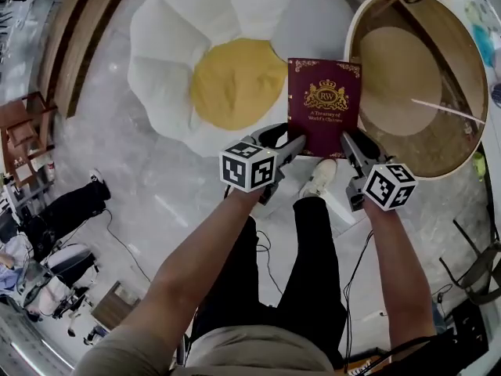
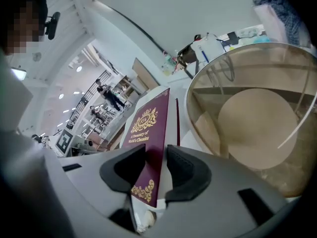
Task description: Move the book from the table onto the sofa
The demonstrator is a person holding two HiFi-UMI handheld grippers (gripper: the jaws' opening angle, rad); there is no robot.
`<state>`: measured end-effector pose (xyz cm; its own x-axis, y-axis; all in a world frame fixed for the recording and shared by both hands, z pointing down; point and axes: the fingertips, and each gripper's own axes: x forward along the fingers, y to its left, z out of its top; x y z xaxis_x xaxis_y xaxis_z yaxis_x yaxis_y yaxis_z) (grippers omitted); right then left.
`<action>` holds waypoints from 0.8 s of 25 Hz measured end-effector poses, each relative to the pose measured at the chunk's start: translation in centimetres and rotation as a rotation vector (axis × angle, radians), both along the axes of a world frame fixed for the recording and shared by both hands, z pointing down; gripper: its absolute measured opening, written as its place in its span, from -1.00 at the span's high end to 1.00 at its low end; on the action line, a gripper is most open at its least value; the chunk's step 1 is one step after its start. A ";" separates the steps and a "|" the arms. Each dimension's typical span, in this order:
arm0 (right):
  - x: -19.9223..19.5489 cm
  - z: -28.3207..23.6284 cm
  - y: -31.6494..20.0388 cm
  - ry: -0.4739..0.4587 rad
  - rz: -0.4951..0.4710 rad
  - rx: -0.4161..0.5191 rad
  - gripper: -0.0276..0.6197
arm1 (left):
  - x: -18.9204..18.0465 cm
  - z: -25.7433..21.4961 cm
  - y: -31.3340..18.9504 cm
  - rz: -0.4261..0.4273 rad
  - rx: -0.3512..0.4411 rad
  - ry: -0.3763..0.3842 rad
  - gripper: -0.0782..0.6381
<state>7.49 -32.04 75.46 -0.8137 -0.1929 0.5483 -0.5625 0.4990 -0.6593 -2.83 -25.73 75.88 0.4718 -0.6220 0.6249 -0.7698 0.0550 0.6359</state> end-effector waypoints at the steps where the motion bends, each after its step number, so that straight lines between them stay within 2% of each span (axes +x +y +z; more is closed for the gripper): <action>1: -1.5 0.6 0.7 0.004 -0.029 -0.006 0.47 | -1.3 0.6 1.0 -0.028 -0.006 0.001 0.15; 6: -9.8 4.3 3.4 0.051 -0.173 -0.032 0.47 | -8.7 4.4 4.9 -0.145 -0.048 0.021 0.15; 9: -12.8 8.3 4.2 0.087 -0.231 -0.046 0.47 | -11.2 8.6 6.2 -0.177 -0.082 0.037 0.15; 14: -15.2 16.8 5.7 0.158 -0.277 -0.059 0.47 | -13.0 17.5 8.0 -0.203 -0.117 0.083 0.15; 20: -14.3 24.0 5.6 0.251 -0.296 -0.048 0.45 | -11.8 25.8 7.9 -0.178 -0.127 0.165 0.15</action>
